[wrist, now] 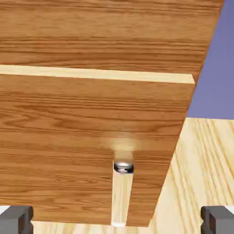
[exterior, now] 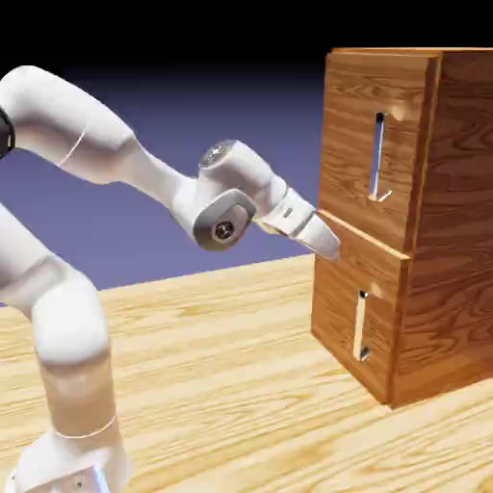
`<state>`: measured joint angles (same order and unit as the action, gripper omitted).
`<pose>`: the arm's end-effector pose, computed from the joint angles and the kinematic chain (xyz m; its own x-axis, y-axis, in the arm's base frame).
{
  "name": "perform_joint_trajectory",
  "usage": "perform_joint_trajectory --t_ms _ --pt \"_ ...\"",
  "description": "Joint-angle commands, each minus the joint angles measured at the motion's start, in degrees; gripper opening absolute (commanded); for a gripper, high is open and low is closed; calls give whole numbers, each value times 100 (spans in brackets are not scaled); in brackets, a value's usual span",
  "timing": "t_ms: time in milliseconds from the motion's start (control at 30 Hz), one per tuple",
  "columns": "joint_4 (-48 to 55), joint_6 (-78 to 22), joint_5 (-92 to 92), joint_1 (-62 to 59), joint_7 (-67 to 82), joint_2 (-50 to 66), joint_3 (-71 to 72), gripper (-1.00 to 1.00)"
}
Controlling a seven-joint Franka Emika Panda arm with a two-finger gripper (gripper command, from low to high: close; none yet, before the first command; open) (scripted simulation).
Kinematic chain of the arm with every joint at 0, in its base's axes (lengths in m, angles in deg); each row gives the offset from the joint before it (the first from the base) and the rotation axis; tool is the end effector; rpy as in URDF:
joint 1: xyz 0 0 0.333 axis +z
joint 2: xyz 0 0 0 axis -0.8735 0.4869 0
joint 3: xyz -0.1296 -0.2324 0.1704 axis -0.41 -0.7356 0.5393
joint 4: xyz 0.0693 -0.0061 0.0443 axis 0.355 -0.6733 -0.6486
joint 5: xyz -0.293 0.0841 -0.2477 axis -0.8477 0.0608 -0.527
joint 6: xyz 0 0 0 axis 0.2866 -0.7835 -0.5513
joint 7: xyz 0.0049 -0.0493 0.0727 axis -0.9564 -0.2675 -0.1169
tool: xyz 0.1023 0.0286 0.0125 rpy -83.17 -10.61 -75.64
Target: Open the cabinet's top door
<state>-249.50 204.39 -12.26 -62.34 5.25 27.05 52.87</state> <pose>0.3953 0.0112 0.4437 0.5854 -0.5883 0.5578 -0.4379 -0.8085 -0.3932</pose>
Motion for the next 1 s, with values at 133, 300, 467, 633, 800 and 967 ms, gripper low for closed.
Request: perform_joint_trajectory --t_ms 133,300,467,633,800,967 --pt "179 -306 -1228 -897 878 972 1039 100" --pt "357 -611 -2455 -1794 1755 1945 2077 100" --pt "536 -917 -3682 -2691 2633 2917 3115 100" --pt "714 -1222 -4909 -3587 3510 3889 4153 100" --pt "893 -1528 -6136 -4484 4388 4861 5191 100" --pt "1071 -1833 -7364 -5381 5266 5833 6230 100"
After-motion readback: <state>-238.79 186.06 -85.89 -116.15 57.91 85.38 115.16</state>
